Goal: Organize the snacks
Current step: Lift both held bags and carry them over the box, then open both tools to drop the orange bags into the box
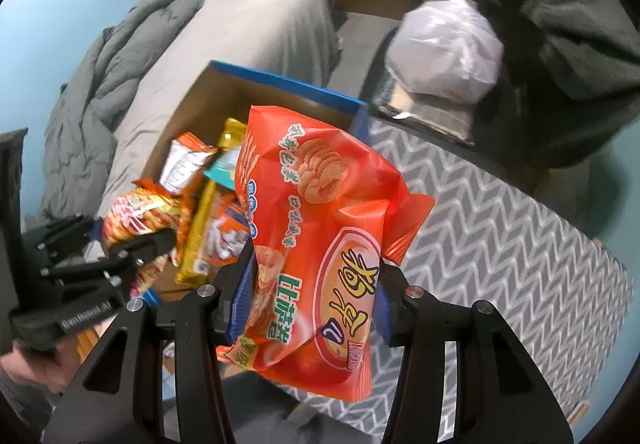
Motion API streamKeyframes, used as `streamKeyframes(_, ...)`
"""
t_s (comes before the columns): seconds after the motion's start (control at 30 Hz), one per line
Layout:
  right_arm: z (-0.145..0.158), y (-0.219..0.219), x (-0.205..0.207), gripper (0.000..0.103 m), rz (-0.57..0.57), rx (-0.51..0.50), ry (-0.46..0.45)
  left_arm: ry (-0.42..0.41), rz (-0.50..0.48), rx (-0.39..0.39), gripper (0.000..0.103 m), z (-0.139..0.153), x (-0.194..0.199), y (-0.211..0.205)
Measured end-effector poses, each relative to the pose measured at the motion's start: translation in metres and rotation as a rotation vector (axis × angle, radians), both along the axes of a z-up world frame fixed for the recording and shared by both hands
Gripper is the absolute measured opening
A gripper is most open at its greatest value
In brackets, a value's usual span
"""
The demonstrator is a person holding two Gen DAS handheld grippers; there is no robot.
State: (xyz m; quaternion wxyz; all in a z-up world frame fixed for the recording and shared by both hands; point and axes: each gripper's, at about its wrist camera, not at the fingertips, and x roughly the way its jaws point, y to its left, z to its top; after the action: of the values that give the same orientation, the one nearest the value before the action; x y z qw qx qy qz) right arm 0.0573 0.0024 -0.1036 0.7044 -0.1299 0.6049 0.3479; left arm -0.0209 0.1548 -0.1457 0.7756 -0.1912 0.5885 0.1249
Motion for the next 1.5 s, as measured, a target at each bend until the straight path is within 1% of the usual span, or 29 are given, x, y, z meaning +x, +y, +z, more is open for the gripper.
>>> streamKeyframes(0.37, -0.016, 0.074, 0.0, 0.049, 0.107, -0.022, 0.036, 0.03, 0.097, -0.026, 0.046, -0.019, -0.015, 0.031)
streamKeyframes(0.53, -0.024, 0.092, 0.001, 0.049, 0.131, -0.039, 0.053, 0.046, 0.134, -0.037, 0.046, -0.026, -0.018, 0.041)
streamKeyframes(0.67, -0.025, 0.103, 0.0, 0.051, 0.152, -0.055, 0.046, 0.056, 0.155, -0.033, 0.046, -0.027, -0.019, 0.044)
streamKeyframes(0.7, -0.024, 0.105, -0.001, 0.054, 0.154, -0.057, 0.041, 0.057, 0.153, -0.03, 0.047, -0.027, -0.019, 0.044)
streamKeyframes(0.73, -0.022, 0.106, -0.002, 0.055, 0.155, -0.061, 0.031, 0.057, 0.153, -0.03, 0.05, -0.026, -0.019, 0.043)
streamKeyframes(0.77, -0.022, 0.106, -0.001, 0.055, 0.157, -0.063, 0.025, 0.056, 0.154, -0.03, 0.057, -0.025, -0.019, 0.044)
streamKeyframes(0.83, -0.02, 0.107, -0.002, 0.055, 0.158, -0.063, 0.018, 0.045, 0.159, -0.028, 0.065, -0.022, -0.022, 0.044)
streamKeyframes(0.93, -0.018, 0.105, 0.0, 0.056, 0.142, -0.061, 0.017, 0.035, 0.163, -0.012, 0.066, -0.016, -0.021, 0.044)
streamKeyframes(1.17, -0.003, 0.099, 0.0, 0.063, 0.112, -0.034, 0.003, 0.015, 0.172, -0.022, 0.072, 0.0, -0.026, 0.047)
streamKeyframes(1.33, 0.008, 0.099, -0.002, 0.068, 0.103, -0.006, -0.02, -0.003, 0.162, -0.021, 0.073, 0.007, -0.027, 0.046)
streamKeyframes(1.37, 0.01, 0.1, -0.002, 0.074, 0.103, -0.002, -0.025, -0.004, 0.162, -0.02, 0.073, 0.008, -0.027, 0.046)
streamKeyframes(1.4, 0.012, 0.1, -0.002, 0.077, 0.101, 0.003, -0.033, -0.006, 0.163, -0.02, 0.073, 0.009, -0.028, 0.046)
streamKeyframes(1.5, 0.018, 0.1, -0.003, 0.077, 0.105, 0.009, -0.047, -0.007, 0.168, -0.02, 0.073, 0.013, -0.031, 0.047)
